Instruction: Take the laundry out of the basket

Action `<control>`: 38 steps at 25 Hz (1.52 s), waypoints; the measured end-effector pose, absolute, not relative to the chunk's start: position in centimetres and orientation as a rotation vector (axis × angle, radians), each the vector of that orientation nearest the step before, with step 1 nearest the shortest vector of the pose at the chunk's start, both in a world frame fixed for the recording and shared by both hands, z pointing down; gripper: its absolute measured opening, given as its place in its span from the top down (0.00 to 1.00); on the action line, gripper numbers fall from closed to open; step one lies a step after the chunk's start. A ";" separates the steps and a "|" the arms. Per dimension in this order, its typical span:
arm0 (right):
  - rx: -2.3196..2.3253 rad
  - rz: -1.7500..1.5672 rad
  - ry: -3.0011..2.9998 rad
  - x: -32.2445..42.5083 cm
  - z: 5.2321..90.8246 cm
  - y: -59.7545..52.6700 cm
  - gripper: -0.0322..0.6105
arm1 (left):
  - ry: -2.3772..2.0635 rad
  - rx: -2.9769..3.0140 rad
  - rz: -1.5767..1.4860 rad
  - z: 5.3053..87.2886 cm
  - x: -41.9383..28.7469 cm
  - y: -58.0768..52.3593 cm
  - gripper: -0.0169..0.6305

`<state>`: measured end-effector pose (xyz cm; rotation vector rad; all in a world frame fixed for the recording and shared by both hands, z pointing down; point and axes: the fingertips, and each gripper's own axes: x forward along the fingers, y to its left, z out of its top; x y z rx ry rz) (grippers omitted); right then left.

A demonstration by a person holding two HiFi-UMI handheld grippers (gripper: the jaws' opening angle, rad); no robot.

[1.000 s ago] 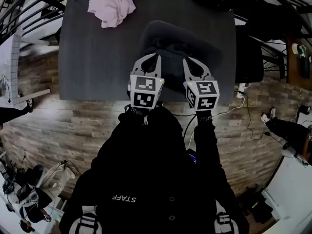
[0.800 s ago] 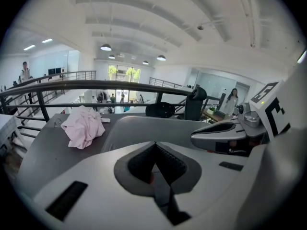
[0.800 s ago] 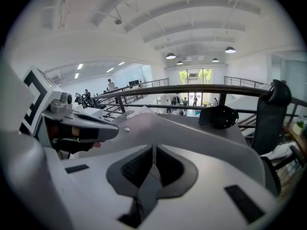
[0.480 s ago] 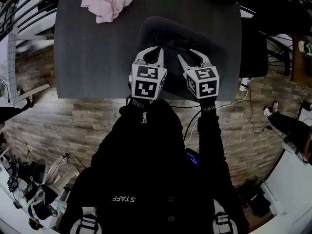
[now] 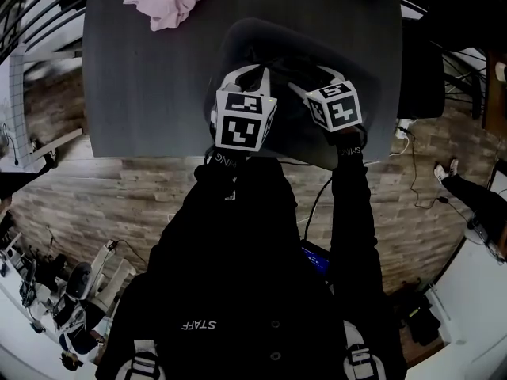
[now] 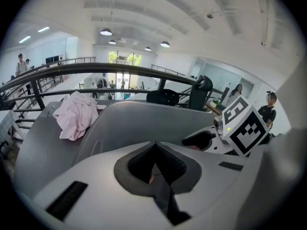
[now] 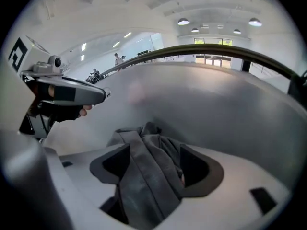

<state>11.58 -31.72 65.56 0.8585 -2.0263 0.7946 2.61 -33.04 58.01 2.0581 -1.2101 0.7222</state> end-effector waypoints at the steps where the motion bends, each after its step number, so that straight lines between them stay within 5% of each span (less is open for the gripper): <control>1: 0.848 0.810 -2.016 11.7 66.1 -31.7 0.44 | -1.215 2.053 0.728 58.2 2.6 -33.2 0.97; 16: 0.677 0.966 -1.825 13.0 74.9 -31.3 0.09 | -1.200 2.003 0.712 60.4 3.0 -34.0 0.97; 27: 0.641 1.044 -1.791 12.4 78.5 -30.2 0.07 | -1.209 2.001 0.686 60.1 2.7 -34.1 0.97; 35: 0.548 1.117 -1.833 10.3 77.1 -28.3 0.52 | -1.228 2.000 0.651 59.2 2.5 -34.0 0.97; 38: 0.570 1.077 -1.840 10.2 75.8 -28.2 0.60 | -1.231 2.014 0.640 58.4 2.5 -33.7 0.97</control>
